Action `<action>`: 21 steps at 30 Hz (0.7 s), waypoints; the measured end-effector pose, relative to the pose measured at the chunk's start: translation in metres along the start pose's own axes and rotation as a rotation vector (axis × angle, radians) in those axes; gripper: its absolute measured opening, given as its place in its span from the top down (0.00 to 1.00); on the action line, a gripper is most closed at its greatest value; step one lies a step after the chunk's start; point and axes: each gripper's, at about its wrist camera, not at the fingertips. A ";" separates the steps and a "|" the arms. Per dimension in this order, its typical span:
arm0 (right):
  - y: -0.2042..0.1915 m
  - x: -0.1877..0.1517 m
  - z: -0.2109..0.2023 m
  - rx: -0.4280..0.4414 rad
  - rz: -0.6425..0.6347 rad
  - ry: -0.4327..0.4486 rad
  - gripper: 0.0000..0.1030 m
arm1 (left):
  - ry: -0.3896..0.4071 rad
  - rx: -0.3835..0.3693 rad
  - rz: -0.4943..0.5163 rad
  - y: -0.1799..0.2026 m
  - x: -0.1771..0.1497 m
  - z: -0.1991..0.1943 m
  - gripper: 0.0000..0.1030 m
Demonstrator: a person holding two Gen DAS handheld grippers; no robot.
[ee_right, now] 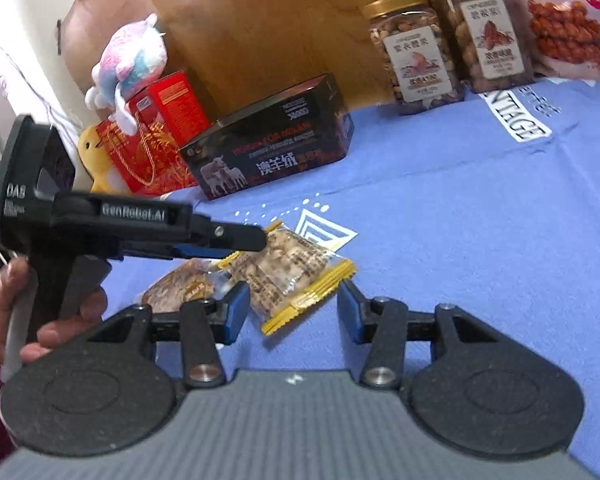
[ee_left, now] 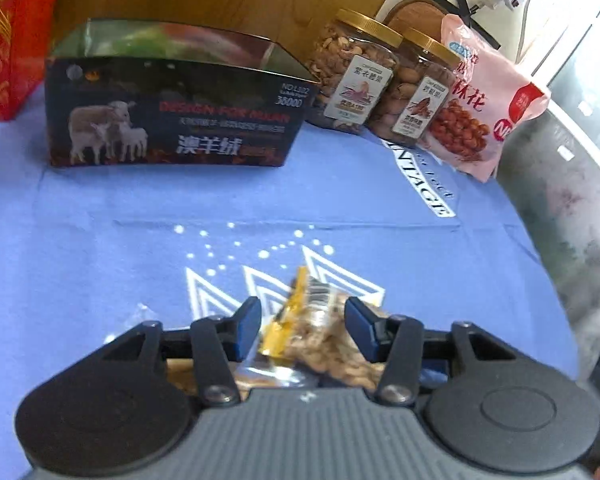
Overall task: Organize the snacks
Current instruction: 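Reach the left tool down to the clear nut bag with yellow edges, then grasp the clear nut bag with the left tool and drop it into the tin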
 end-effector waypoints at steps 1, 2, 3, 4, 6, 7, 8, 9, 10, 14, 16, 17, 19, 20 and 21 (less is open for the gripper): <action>-0.001 0.000 0.003 0.000 -0.006 0.003 0.51 | -0.011 -0.027 -0.008 0.000 0.001 0.002 0.57; -0.003 0.001 0.005 -0.005 -0.014 0.005 0.51 | -0.020 -0.035 -0.004 0.003 0.000 0.003 0.59; -0.006 0.001 0.008 -0.018 -0.032 0.009 0.51 | -0.017 -0.021 0.013 0.007 -0.001 0.005 0.63; -0.008 0.002 0.010 -0.032 -0.049 0.013 0.53 | -0.010 -0.003 0.035 0.012 -0.003 0.006 0.64; -0.012 0.003 0.013 -0.074 -0.076 0.025 0.63 | -0.006 -0.006 0.036 0.014 -0.001 0.007 0.69; -0.011 0.003 0.014 -0.073 -0.078 0.028 0.64 | -0.006 -0.008 0.032 0.013 0.001 0.007 0.70; -0.009 0.005 0.015 -0.067 -0.069 0.030 0.65 | -0.006 -0.015 0.026 0.012 0.003 0.006 0.71; -0.007 0.007 0.016 -0.065 -0.063 0.032 0.65 | -0.002 -0.017 0.025 0.012 0.006 0.004 0.72; -0.007 0.009 0.016 -0.065 -0.061 0.037 0.65 | 0.003 -0.014 0.029 0.012 0.009 0.002 0.72; -0.018 0.032 0.014 -0.074 -0.129 0.105 0.65 | 0.084 -0.002 0.074 0.020 0.030 -0.017 0.72; -0.022 0.050 0.016 -0.067 -0.168 0.145 0.65 | 0.133 0.001 0.084 0.021 0.047 -0.029 0.72; -0.024 0.061 0.019 -0.062 -0.186 0.164 0.65 | 0.153 0.003 0.084 0.019 0.056 -0.034 0.72; -0.028 0.080 0.028 -0.061 -0.232 0.197 0.65 | 0.196 0.016 0.085 0.015 0.076 -0.041 0.72; -0.030 0.088 0.035 -0.066 -0.257 0.210 0.65 | 0.212 0.025 0.082 0.012 0.086 -0.042 0.72; -0.033 0.097 0.043 -0.072 -0.281 0.220 0.65 | 0.226 0.033 0.078 0.009 0.095 -0.043 0.72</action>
Point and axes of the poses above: each gripper's, at about its wrist camera, not at the fingertips, and z roughly the way its jaws point, y to its right, x to its top, and after that the axes turned 4 degrees about -y, right-handed
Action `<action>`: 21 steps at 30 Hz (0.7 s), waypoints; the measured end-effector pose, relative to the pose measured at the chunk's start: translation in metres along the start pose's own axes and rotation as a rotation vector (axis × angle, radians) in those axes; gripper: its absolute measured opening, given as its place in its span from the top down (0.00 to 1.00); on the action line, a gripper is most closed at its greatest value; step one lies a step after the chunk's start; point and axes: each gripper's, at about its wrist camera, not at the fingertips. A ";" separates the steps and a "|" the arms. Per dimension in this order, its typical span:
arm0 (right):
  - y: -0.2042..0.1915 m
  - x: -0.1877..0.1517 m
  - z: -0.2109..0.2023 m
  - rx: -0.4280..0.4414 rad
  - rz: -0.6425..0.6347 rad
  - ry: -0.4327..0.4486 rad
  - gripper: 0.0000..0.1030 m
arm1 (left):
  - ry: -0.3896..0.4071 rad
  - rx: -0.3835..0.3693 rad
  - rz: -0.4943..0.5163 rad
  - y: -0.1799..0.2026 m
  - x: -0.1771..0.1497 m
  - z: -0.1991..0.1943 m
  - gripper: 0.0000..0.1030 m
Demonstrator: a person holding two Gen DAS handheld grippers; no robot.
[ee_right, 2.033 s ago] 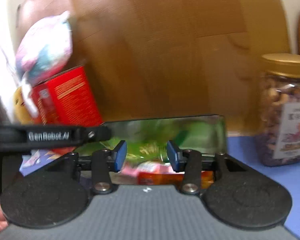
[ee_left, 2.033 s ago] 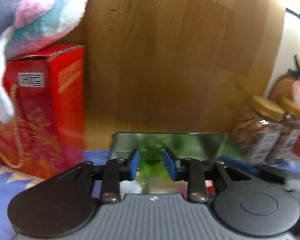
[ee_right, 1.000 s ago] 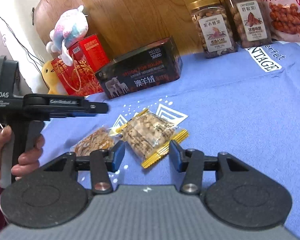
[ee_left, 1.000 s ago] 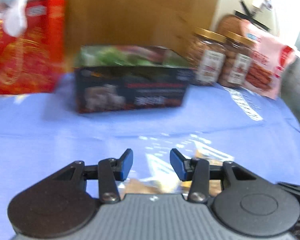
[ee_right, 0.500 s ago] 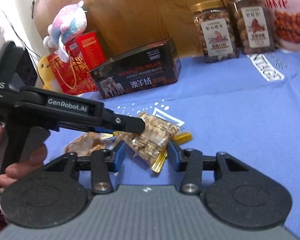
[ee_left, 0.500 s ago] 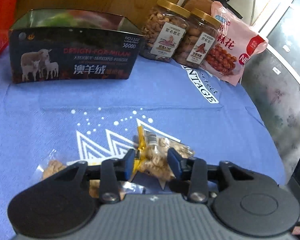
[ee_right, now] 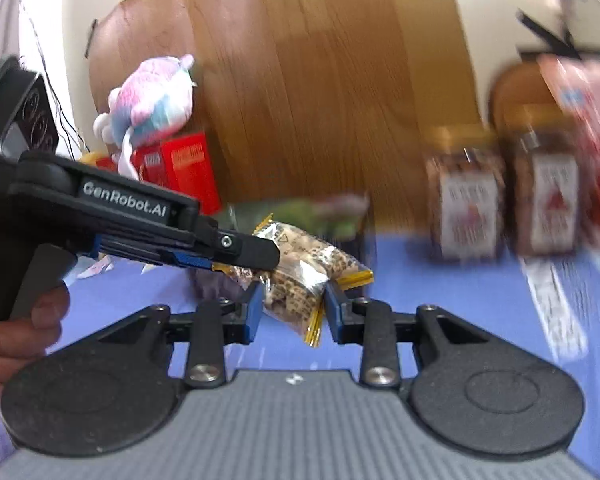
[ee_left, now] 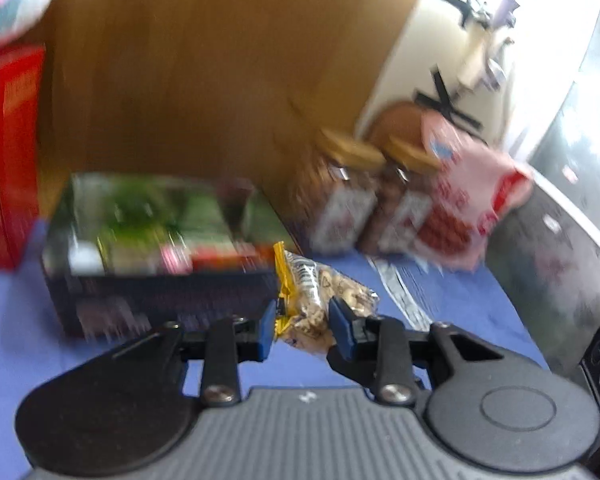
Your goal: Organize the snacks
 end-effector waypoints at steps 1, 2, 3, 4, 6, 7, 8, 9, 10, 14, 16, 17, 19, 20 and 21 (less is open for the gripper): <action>0.000 0.006 0.010 -0.002 -0.017 0.005 0.65 | 0.013 0.013 -0.008 -0.005 0.009 0.003 0.72; 0.000 0.012 0.020 -0.004 -0.032 0.008 0.65 | 0.023 0.024 -0.019 -0.011 0.018 0.007 0.72; 0.001 0.017 0.030 -0.005 -0.047 0.011 0.65 | 0.032 0.033 -0.028 -0.017 0.024 0.011 0.72; 0.002 0.021 0.041 -0.006 -0.058 0.012 0.65 | 0.039 0.042 -0.037 -0.024 0.031 0.015 0.72; 0.004 0.027 0.060 -0.011 -0.073 0.006 0.65 | 0.047 0.063 -0.050 -0.037 0.041 0.025 0.72; 0.004 0.029 0.069 -0.015 -0.082 0.001 0.64 | 0.050 0.084 -0.051 -0.042 0.044 0.031 0.72; 0.004 0.029 0.078 -0.021 -0.092 -0.004 0.63 | 0.052 0.105 -0.051 -0.046 0.046 0.036 0.72; 0.005 0.029 0.086 -0.025 -0.102 -0.013 0.61 | 0.052 0.128 -0.051 -0.049 0.046 0.041 0.71; 0.006 0.027 0.092 -0.030 -0.110 -0.019 0.60 | 0.049 0.159 -0.052 -0.051 0.046 0.047 0.70; 0.013 0.022 0.086 -0.044 -0.051 0.005 0.57 | 0.070 0.329 0.013 -0.045 0.038 0.057 0.65; 0.018 0.020 0.075 -0.049 -0.011 0.018 0.57 | 0.088 0.386 0.051 -0.039 0.034 0.055 0.65; 0.021 0.019 0.069 -0.043 0.009 0.024 0.57 | 0.092 0.409 0.060 -0.036 0.032 0.053 0.65; 0.022 0.016 0.054 -0.038 0.043 0.028 0.57 | 0.096 0.467 0.090 -0.027 0.028 0.049 0.64; 0.022 0.014 0.047 -0.035 0.056 0.029 0.57 | 0.100 0.497 0.107 -0.023 0.025 0.047 0.64; 0.022 0.010 0.038 -0.031 0.072 0.030 0.57 | 0.106 0.524 0.126 -0.018 0.021 0.044 0.63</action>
Point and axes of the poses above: each gripper's, at about its wrist camera, not at the fingertips, and z roughly the way its jaws point, y to its right, x to its top, and after that the axes turned 4 degrees about -y, right-handed
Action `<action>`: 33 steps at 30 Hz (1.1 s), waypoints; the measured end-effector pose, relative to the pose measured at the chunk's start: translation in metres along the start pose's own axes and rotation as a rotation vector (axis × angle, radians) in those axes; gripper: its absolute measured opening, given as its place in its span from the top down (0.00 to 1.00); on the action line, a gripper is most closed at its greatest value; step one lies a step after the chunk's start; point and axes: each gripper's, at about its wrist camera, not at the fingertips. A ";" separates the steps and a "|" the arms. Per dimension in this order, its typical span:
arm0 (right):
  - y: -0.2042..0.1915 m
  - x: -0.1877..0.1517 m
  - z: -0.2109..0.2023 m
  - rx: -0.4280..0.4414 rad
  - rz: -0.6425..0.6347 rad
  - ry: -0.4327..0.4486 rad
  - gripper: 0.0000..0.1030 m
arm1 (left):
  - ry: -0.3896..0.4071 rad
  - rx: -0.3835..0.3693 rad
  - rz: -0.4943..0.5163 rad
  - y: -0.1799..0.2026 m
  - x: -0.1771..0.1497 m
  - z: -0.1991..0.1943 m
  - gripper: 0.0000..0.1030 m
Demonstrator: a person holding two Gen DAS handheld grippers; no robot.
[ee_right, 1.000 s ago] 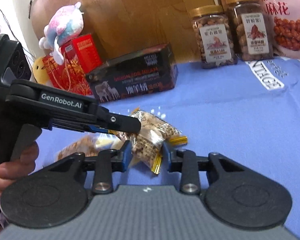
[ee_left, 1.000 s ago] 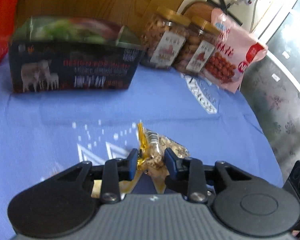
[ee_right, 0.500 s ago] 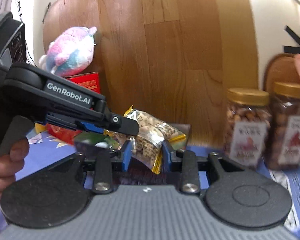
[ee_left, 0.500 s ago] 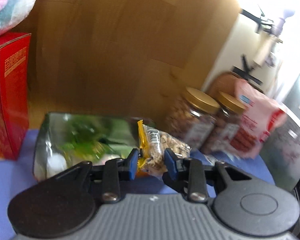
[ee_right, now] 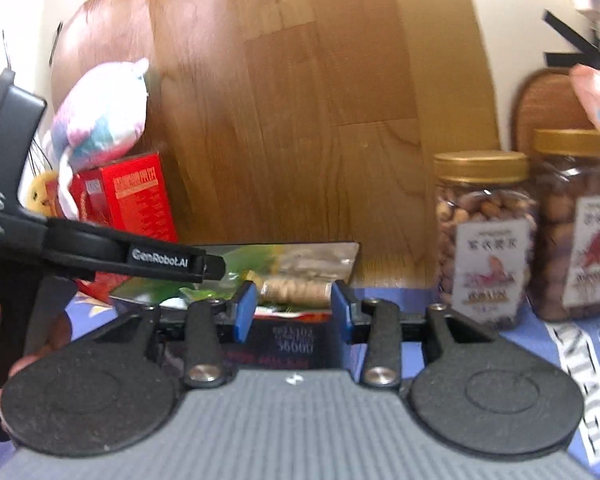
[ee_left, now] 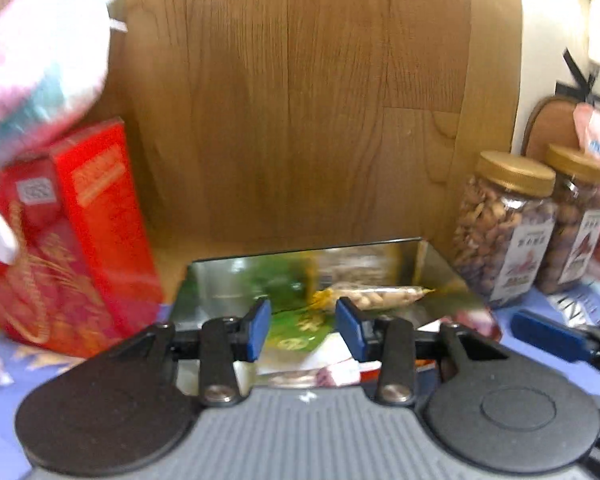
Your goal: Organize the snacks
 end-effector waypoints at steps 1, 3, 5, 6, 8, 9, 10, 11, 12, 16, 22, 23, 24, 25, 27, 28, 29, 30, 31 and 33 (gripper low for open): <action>0.000 -0.004 -0.008 0.003 0.016 0.000 0.57 | 0.008 0.014 0.012 0.002 -0.001 -0.005 0.62; -0.003 -0.012 -0.022 0.016 0.048 -0.003 0.54 | 0.022 0.043 0.030 0.005 -0.007 -0.017 0.60; -0.006 -0.022 -0.034 0.021 0.080 -0.007 0.53 | 0.026 0.057 0.043 0.008 -0.014 -0.028 0.59; -0.007 -0.027 -0.041 0.027 0.097 -0.012 0.53 | 0.025 0.057 0.047 0.009 -0.017 -0.033 0.58; -0.008 -0.038 -0.055 0.036 0.125 -0.018 0.53 | 0.019 0.055 0.053 0.013 -0.027 -0.044 0.58; -0.008 -0.045 -0.063 0.037 0.140 -0.024 0.53 | 0.017 0.053 0.054 0.014 -0.031 -0.048 0.56; -0.008 -0.050 -0.068 0.038 0.156 -0.030 0.52 | 0.012 0.051 0.054 0.016 -0.037 -0.052 0.56; -0.006 -0.057 -0.074 0.039 0.178 -0.040 0.51 | 0.006 0.049 0.054 0.017 -0.042 -0.056 0.55; -0.004 -0.061 -0.076 0.043 0.200 -0.054 0.51 | -0.003 0.047 0.052 0.019 -0.048 -0.061 0.55; 0.001 -0.078 -0.084 0.058 0.275 -0.121 0.51 | -0.025 0.050 0.069 0.025 -0.066 -0.070 0.55; -0.003 -0.091 -0.091 0.073 0.305 -0.162 0.51 | -0.029 0.099 0.074 0.022 -0.078 -0.081 0.55; -0.004 -0.093 -0.091 0.073 0.307 -0.167 0.51 | -0.027 0.104 0.074 0.020 -0.079 -0.083 0.55; -0.004 -0.095 -0.092 0.074 0.311 -0.172 0.51 | -0.025 0.111 0.072 0.019 -0.080 -0.085 0.55; -0.005 -0.097 -0.092 0.074 0.316 -0.178 0.51 | -0.023 0.113 0.070 0.018 -0.080 -0.087 0.54; -0.007 -0.098 -0.093 0.076 0.324 -0.184 0.51 | -0.020 0.116 0.070 0.014 -0.080 -0.089 0.54; -0.007 -0.099 -0.095 0.077 0.324 -0.184 0.51 | -0.018 0.120 0.071 0.013 -0.081 -0.091 0.54; -0.008 -0.099 -0.096 0.080 0.322 -0.184 0.51 | -0.017 0.122 0.071 0.013 -0.082 -0.092 0.54; -0.009 -0.099 -0.097 0.081 0.318 -0.183 0.51 | -0.016 0.122 0.070 0.012 -0.083 -0.093 0.54; -0.010 -0.099 -0.098 0.083 0.314 -0.182 0.51 | -0.016 0.121 0.068 0.011 -0.083 -0.094 0.54; -0.011 -0.098 -0.099 0.089 0.307 -0.183 0.51 | -0.014 0.122 0.068 0.009 -0.085 -0.096 0.54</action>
Point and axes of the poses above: each gripper's, at about its wrist camera, not at the fingertips, and z roughly the way its jaws point, y to its right, x to its top, and after that the axes turned 4 degrees about -y, right-handed
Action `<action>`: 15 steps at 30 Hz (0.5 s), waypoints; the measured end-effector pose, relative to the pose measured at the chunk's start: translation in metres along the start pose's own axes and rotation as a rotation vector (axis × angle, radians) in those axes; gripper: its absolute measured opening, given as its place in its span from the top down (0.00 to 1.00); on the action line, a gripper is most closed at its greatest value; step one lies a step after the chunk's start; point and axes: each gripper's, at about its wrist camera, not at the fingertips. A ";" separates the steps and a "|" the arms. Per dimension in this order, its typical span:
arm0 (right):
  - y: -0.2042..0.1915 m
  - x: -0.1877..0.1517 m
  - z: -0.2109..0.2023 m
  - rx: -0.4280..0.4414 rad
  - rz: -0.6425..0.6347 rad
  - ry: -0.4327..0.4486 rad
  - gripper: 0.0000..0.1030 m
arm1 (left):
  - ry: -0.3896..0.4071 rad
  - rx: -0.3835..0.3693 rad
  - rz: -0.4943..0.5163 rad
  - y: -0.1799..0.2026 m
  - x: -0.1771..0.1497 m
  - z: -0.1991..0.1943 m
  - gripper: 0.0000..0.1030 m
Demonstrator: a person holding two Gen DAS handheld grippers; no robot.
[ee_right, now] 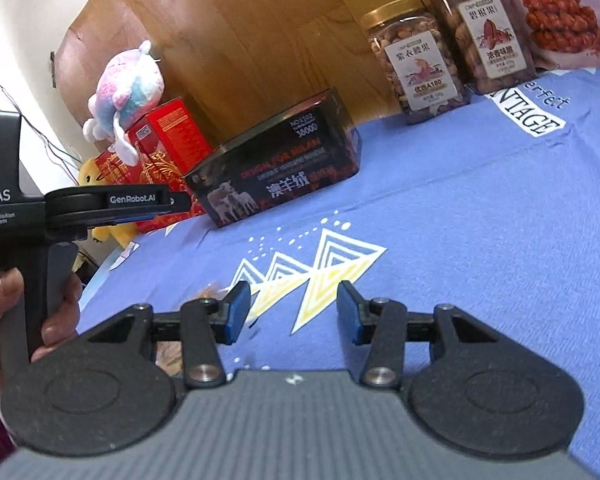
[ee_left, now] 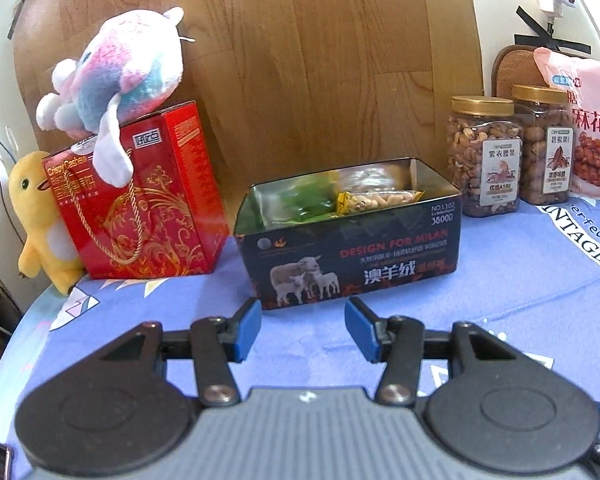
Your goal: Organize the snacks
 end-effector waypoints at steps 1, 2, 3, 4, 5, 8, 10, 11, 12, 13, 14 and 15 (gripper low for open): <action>-0.001 0.000 -0.001 0.002 -0.002 -0.001 0.51 | 0.001 0.000 0.000 -0.001 -0.001 -0.001 0.54; -0.002 -0.001 -0.001 0.003 -0.003 -0.001 0.51 | 0.003 -0.002 0.001 -0.002 -0.001 -0.001 0.54; -0.002 -0.001 -0.002 0.004 -0.005 -0.001 0.51 | 0.005 -0.005 0.003 -0.004 -0.001 -0.001 0.53; -0.003 -0.001 -0.002 0.004 -0.006 -0.001 0.51 | 0.006 -0.004 0.002 -0.004 -0.001 -0.002 0.53; -0.004 -0.002 -0.003 0.002 -0.005 -0.002 0.51 | 0.007 -0.002 0.000 -0.005 -0.002 -0.003 0.53; -0.005 -0.003 -0.002 0.008 0.001 -0.012 0.51 | 0.009 -0.002 -0.003 -0.009 -0.003 -0.003 0.52; -0.006 -0.003 -0.001 0.014 0.007 -0.024 0.51 | 0.006 -0.002 -0.009 -0.012 -0.005 -0.002 0.52; -0.003 -0.001 0.000 0.024 0.004 -0.034 0.51 | 0.005 -0.003 -0.012 -0.014 -0.005 -0.001 0.52; -0.003 -0.001 0.002 0.030 0.005 -0.044 0.51 | 0.003 -0.005 -0.014 -0.017 -0.006 0.000 0.52; -0.003 -0.001 0.002 0.035 0.007 -0.051 0.51 | 0.001 -0.007 -0.019 -0.020 -0.007 0.002 0.52; -0.004 -0.001 0.003 0.040 0.010 -0.060 0.51 | -0.002 -0.010 -0.024 -0.024 -0.009 0.003 0.51; -0.004 -0.001 0.004 0.047 0.015 -0.070 0.51 | -0.008 -0.015 -0.034 -0.029 -0.011 0.005 0.51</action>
Point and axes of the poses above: each gripper's, at about its wrist camera, not at the fingertips, and z roughly the way its jaws point, y to its right, x to its top, and after that the axes turned 4 degrees about -y, right-handed
